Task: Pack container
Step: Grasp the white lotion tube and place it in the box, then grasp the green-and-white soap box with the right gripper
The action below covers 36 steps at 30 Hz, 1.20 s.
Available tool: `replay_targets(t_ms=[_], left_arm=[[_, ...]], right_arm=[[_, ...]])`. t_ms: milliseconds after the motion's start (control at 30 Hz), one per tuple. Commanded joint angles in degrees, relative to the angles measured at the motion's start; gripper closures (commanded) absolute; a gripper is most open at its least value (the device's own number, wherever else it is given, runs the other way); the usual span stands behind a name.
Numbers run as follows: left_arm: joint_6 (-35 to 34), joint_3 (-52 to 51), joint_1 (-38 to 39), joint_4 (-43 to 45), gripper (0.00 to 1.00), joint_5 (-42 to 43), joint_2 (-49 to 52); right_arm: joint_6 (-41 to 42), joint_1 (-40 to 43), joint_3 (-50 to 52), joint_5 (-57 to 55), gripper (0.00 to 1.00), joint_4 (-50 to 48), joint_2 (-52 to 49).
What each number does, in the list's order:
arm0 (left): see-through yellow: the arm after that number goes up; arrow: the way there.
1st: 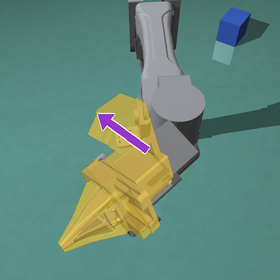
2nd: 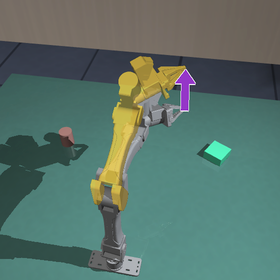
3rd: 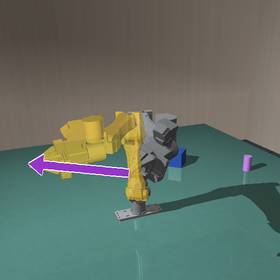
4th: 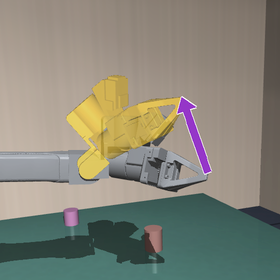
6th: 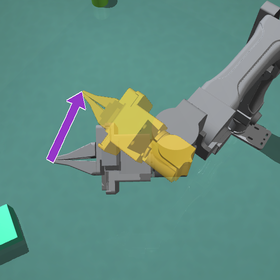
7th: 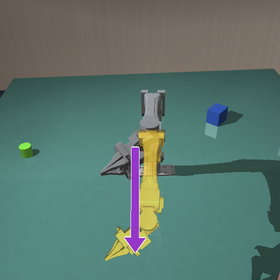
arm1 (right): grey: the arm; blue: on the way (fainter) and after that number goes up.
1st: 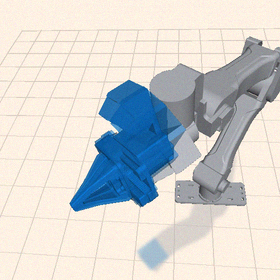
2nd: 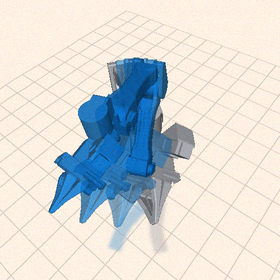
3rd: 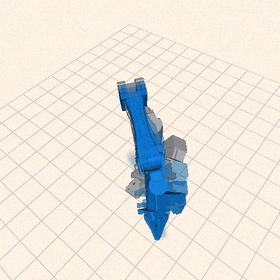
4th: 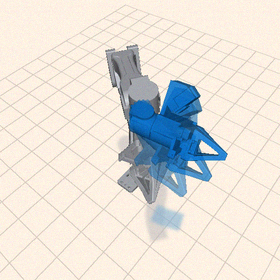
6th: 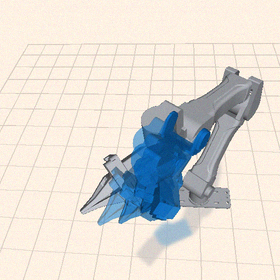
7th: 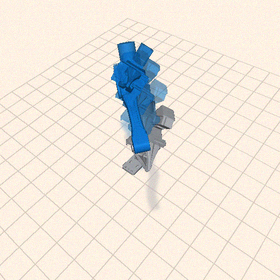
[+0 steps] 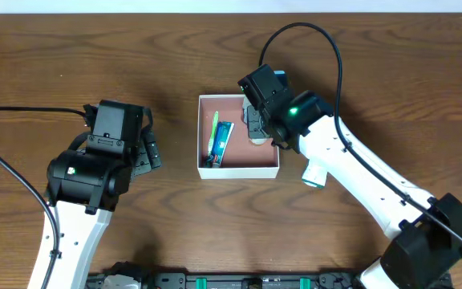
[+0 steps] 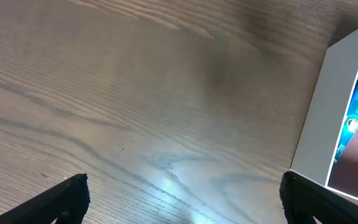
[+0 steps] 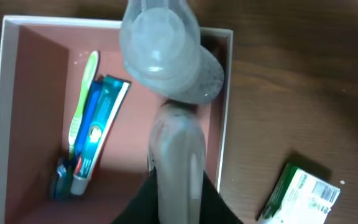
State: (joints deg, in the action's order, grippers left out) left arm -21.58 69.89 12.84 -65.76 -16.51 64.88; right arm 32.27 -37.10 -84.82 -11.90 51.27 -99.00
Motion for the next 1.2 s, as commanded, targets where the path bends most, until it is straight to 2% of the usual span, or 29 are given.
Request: replay_targets(t_ms=[0,233,367,433,633,733,933,1033,1167], left_arm=[[0.5,0.3,-0.2,-0.2,0.02,-0.7,0.1],[0.5,0.3,-0.2,-0.2,0.02,-0.7,0.1],[0.5,0.3,-0.2,-0.2,0.02,-0.7,0.1],[0.5,0.3,-0.2,-0.2,0.02,-0.7,0.1],[0.5,0.3,-0.2,-0.2,0.02,-0.7,0.1],[0.5,0.3,-0.2,-0.2,0.02,-0.7,0.1],[0.5,0.3,-0.2,-0.2,0.02,-0.7,0.1],[0.5,0.3,-0.2,-0.2,0.02,-0.7,0.1],[0.5,0.3,-0.2,-0.2,0.02,-0.7,0.1]], right_arm=[[-2.2,-0.5,-0.7,-2.4,0.64,-0.1,0.2],[-2.1,-0.3,-0.7,-2.0,0.36,2.1,10.5],[-1.3,1.2,-0.7,-2.3,0.16,7.3,17.7],[-0.2,2.9,-0.7,-2.3,0.09,10.4,20.1],[5.9,11.6,0.2,-2.1,0.08,20.0,21.2],[8.5,14.9,3.9,-0.6,0.08,20.7,19.9],[11.7,17.0,16.4,6.1,0.08,11.1,15.9],[15.0,17.9,21.1,6.2,0.08,7.4,13.0],[15.4,18.7,25.0,7.9,0.10,2.1,9.2]])
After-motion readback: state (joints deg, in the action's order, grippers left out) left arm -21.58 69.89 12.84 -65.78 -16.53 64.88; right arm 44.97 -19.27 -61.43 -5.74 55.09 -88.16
